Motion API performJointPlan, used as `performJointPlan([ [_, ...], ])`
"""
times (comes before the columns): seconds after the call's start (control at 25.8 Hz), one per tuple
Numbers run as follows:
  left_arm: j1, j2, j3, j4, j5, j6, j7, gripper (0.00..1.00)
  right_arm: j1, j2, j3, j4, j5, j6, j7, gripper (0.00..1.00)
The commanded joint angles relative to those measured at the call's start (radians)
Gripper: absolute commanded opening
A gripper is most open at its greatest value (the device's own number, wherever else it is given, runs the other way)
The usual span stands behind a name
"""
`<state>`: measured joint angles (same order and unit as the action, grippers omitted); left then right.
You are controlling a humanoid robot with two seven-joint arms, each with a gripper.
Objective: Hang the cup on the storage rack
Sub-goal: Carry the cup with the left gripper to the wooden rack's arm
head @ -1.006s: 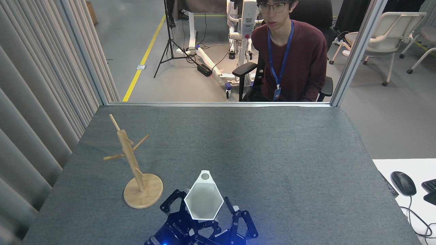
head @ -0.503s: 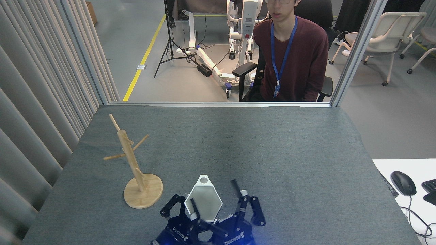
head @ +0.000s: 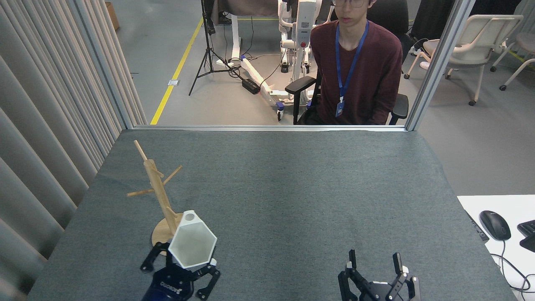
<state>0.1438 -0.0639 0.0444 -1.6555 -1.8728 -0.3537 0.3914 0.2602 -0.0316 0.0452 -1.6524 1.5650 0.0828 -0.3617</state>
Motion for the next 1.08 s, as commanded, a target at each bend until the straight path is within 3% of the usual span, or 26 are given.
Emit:
performJointPlan([
  [0.0, 0.01, 0.003, 0.152, -0.02, -0.002, 0.028, -0.008, 0.52, 0.054, -0.007, -0.011, 0.002, 0.0, -0.025, 0.0, 0.99],
  [0.19, -0.049, -0.005, 0.379, 0.056, -0.032, 0.032, -0.008, 0.48, 0.065, -0.01, -0.011, 0.003, 0.0, -0.034, -0.003, 0.99],
  [0.35, -0.128, -0.007, 0.473, 0.095, -0.18, 0.039, 0.0, 0.47, 0.06, -0.011, -0.011, 0.005, 0.001, -0.034, -0.003, 0.99],
  [0.58, -0.176, -0.04, 0.479, 0.1, -0.244, 0.041, 0.003, 0.47, 0.056, -0.01, -0.011, 0.013, 0.061, -0.034, -0.019, 0.99],
  [1.04, -0.231, -0.047, 0.39, 0.151, -0.331, 0.039, 0.004, 0.48, 0.059, -0.008, -0.011, 0.013, 0.064, -0.051, -0.026, 0.99],
])
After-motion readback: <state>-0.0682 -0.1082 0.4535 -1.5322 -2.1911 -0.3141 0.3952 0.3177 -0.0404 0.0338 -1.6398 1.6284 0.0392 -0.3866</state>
